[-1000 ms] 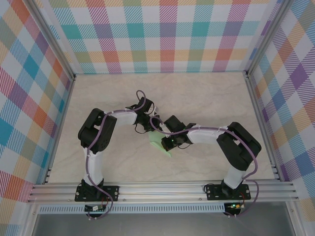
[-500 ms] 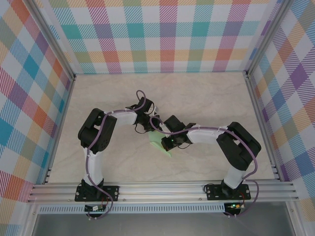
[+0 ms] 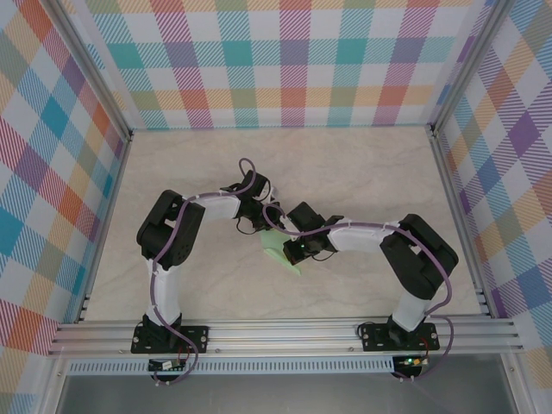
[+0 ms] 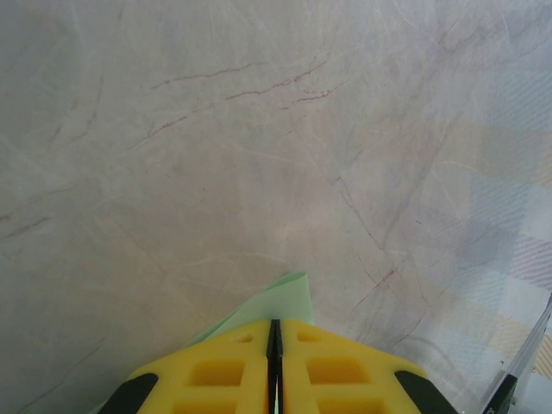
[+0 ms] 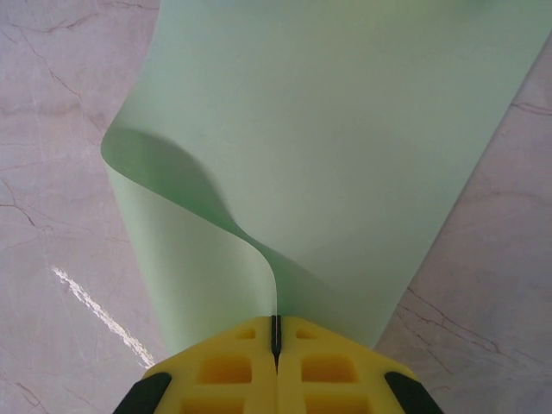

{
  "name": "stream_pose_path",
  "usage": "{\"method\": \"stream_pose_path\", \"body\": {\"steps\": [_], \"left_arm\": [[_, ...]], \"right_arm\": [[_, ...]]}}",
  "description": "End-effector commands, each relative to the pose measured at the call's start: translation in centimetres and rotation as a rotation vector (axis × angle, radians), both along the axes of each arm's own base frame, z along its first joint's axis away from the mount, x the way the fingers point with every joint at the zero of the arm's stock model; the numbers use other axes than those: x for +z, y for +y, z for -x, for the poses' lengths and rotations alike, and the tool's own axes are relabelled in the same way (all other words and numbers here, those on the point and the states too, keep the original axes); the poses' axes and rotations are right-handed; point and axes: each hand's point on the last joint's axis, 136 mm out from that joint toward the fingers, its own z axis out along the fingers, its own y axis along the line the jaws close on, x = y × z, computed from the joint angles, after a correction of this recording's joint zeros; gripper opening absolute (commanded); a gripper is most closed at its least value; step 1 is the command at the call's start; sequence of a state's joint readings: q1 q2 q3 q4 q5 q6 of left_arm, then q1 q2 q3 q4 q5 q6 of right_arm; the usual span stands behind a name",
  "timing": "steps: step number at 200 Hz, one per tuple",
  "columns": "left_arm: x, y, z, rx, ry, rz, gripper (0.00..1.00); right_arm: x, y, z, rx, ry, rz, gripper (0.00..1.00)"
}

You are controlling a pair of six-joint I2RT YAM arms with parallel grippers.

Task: Fold a paper plane with a square sheet of paper (fold left side to right side)
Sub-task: Third fold the triangle at the center of the table.

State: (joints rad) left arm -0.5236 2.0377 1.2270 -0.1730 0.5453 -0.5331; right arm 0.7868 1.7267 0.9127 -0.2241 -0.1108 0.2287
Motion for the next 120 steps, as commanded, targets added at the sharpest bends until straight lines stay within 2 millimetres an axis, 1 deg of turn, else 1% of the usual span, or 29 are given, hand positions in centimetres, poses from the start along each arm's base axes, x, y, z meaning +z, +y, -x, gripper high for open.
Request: {"method": "stream_pose_path", "body": {"steps": [1, 40, 88, 120], "left_arm": [[-3.6, 0.3, 2.5, -0.03, 0.083, -0.084, 0.1], [-3.6, 0.3, 2.5, -0.029, 0.083, -0.083, 0.1], [-3.6, 0.2, 2.5, -0.03, 0.082, -0.083, 0.1], [-3.6, 0.2, 2.6, -0.032, 0.082, -0.08, 0.1]], "right_arm": [[1.4, 0.1, -0.7, -0.015, -0.025, -0.018, 0.0], [1.3, 0.1, -0.6, -0.015, -0.021, -0.016, 0.0], [0.3, 0.3, -0.4, -0.005, 0.01, -0.008, 0.0], [-0.7, 0.1, -0.1, -0.006, 0.034, 0.009, 0.0]]}}
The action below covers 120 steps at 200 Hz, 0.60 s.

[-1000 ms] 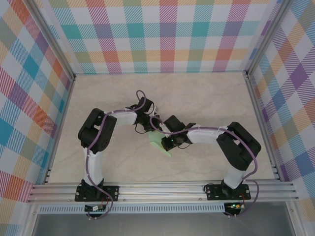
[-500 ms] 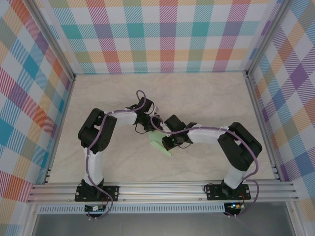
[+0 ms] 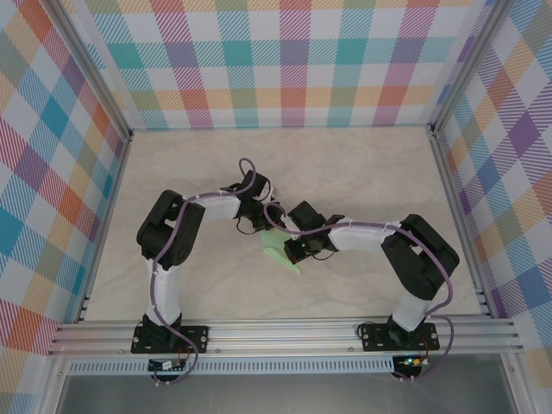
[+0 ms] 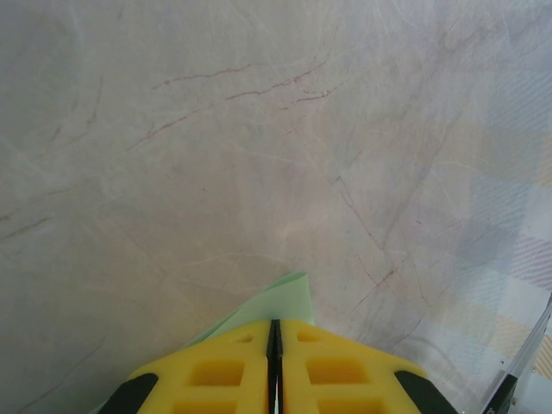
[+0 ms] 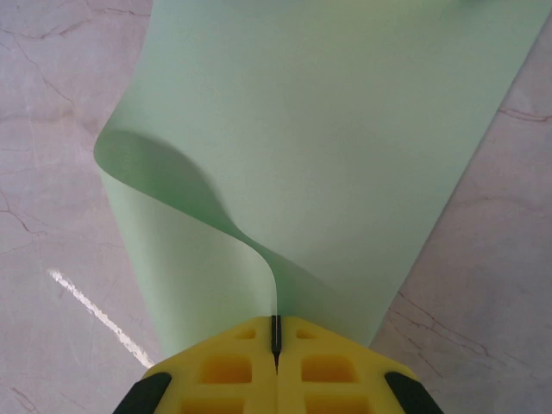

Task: Fold a paper plane with a square sheet of paper (fold left side to right side)
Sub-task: Third fold the triangle at the center of the table.

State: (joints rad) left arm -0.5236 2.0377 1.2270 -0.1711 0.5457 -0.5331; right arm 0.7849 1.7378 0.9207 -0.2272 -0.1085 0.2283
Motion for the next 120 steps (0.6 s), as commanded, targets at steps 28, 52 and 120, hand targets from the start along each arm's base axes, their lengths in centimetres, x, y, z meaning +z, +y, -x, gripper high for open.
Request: {"method": "stream_pose_path", "body": {"steps": [28, 52, 120], "left_arm": [[-3.2, 0.1, 2.7, -0.036, 0.079, -0.071, 0.11], [-2.4, 0.0, 2.4, -0.047, 0.068, -0.075, 0.13], [3.9, 1.3, -1.6, -0.055, 0.006, -0.061, 0.33]], "right_arm": [[-1.7, -0.5, 0.8, -0.008, 0.066, 0.032, 0.0], [-2.6, -1.1, 1.7, -0.006, 0.103, 0.057, 0.0], [-3.7, -2.0, 2.8, 0.011, 0.135, 0.112, 0.0]]}}
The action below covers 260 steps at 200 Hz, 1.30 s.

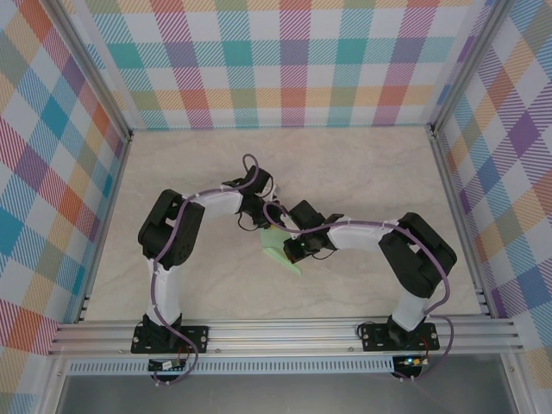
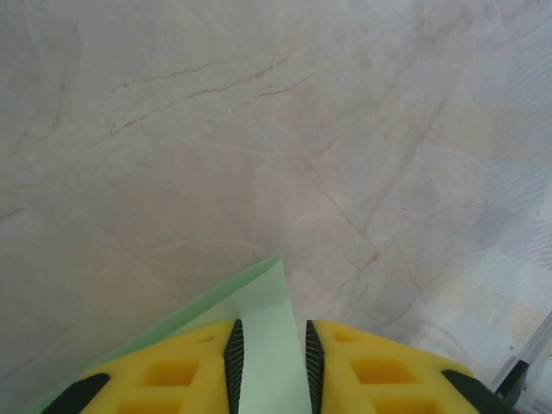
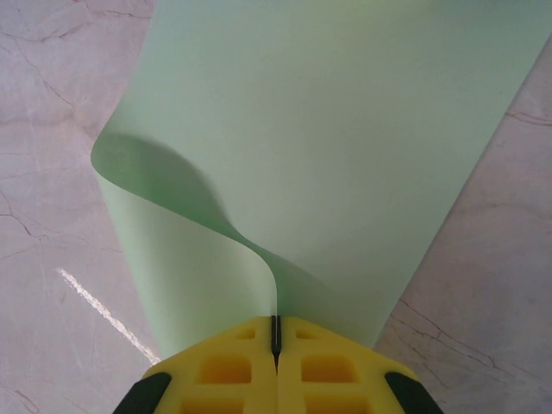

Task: Fold a paper plane with a square sheet of paper (fold left side to right side)
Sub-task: Third fold the triangle at the center of the table.

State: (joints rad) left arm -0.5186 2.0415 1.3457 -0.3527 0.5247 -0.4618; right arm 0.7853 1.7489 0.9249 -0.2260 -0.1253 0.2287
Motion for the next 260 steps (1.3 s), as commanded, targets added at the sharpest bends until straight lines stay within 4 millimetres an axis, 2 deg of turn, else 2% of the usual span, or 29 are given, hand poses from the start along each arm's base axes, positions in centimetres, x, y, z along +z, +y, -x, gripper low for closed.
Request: {"method": "stream_pose_path", "body": {"steps": [1, 21, 51, 74, 93, 129, 156, 220, 260], "left_arm": [[2.4, 1.0, -1.2, -0.013, 0.002, -0.005, 0.33], [4.7, 2.0, -3.0, 0.0, -0.024, 0.015, 0.38], [7.0, 4.9, -4.4, 0.063, -0.064, 0.014, 0.37], [7.3, 7.6, -3.1, 0.12, -0.074, 0.023, 0.31], [6.8, 9.0, -0.6, 0.148, -0.061, 0.03, 0.26], [6.0, 7.8, 4.3, 0.144, -0.008, 0.165, 0.19], [5.4, 5.6, 6.3, 0.123, -0.002, 0.216, 0.16], [2.3, 2.1, 7.9, 0.093, 0.054, 0.215, 0.15], [0.0, 2.3, 8.2, 0.104, 0.082, 0.151, 0.14]], "right_arm": [[-3.6, -2.3, 2.6, 0.005, 0.121, 0.12, 0.0], [-3.9, -2.1, 3.0, 0.021, 0.131, 0.124, 0.0], [-4.1, -1.8, 3.2, 0.035, 0.134, 0.133, 0.0], [-4.0, -1.7, 3.0, 0.04, 0.128, 0.133, 0.0], [-3.9, -1.7, 3.0, 0.043, 0.128, 0.132, 0.0], [-4.0, -1.6, 3.0, 0.047, 0.132, 0.136, 0.0], [-4.1, -1.7, 3.0, 0.05, 0.132, 0.144, 0.0], [-4.3, -1.9, 3.0, 0.054, 0.136, 0.155, 0.0], [-4.2, -1.8, 3.0, 0.054, 0.138, 0.153, 0.0]]}}
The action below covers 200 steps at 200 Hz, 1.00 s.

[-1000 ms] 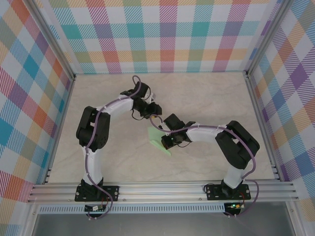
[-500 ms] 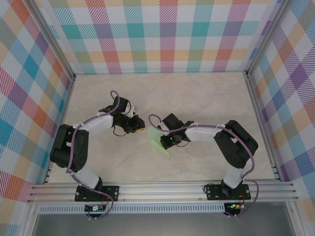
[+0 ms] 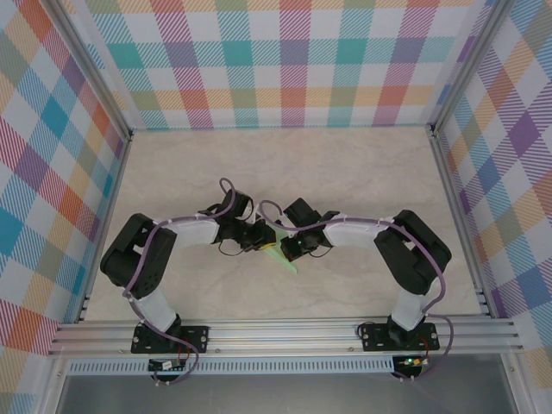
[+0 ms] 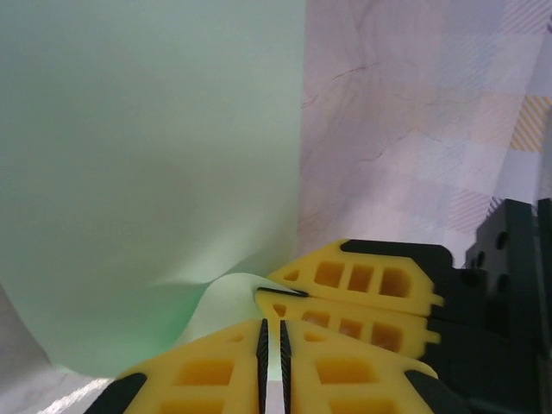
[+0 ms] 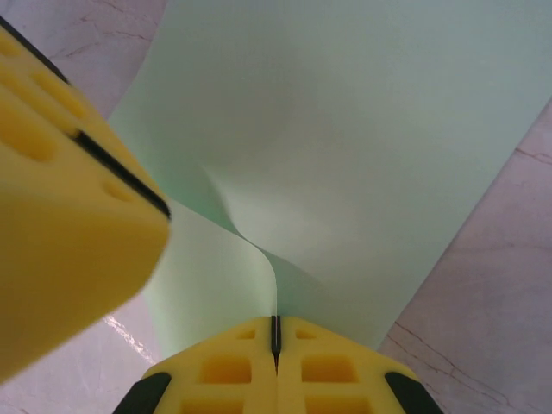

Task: Fold a paper plane with a square sheet of paper (fold left side to right side)
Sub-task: Third fold the triangle at the center of the table.

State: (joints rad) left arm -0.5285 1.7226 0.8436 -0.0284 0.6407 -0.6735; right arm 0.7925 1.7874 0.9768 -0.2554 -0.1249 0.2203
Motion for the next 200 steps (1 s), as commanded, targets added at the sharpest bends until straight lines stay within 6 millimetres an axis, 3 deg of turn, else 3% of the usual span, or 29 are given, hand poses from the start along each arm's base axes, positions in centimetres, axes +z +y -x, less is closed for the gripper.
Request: {"method": "stream_pose_path", "body": {"steps": [1, 84, 114, 142, 180, 200], "left_arm": [[-1.1, -0.1, -0.1, 0.014, 0.012, -0.025, 0.14], [-4.0, 1.6, 1.5, 0.016, 0.057, -0.123, 0.13], [-5.3, 2.3, 2.3, 0.016, 0.076, -0.157, 0.12], [-6.5, 3.1, 2.8, 0.017, 0.092, -0.204, 0.12], [-7.6, 3.7, 3.1, 0.018, 0.106, -0.238, 0.11], [-7.8, 3.7, 3.1, 0.018, 0.108, -0.242, 0.1]], "right_arm": [[-4.1, -2.5, 3.4, 0.039, 0.13, 0.141, 0.0], [-4.2, -2.6, 3.3, 0.038, 0.129, 0.146, 0.0], [-3.4, -1.9, 2.8, 0.04, 0.118, 0.126, 0.0], [-1.1, -0.8, 1.4, 0.034, 0.093, 0.087, 0.01], [4.2, -0.6, -1.3, -0.023, 0.013, 0.025, 0.17], [6.0, -1.0, -1.4, -0.039, -0.001, 0.003, 0.29]]}}
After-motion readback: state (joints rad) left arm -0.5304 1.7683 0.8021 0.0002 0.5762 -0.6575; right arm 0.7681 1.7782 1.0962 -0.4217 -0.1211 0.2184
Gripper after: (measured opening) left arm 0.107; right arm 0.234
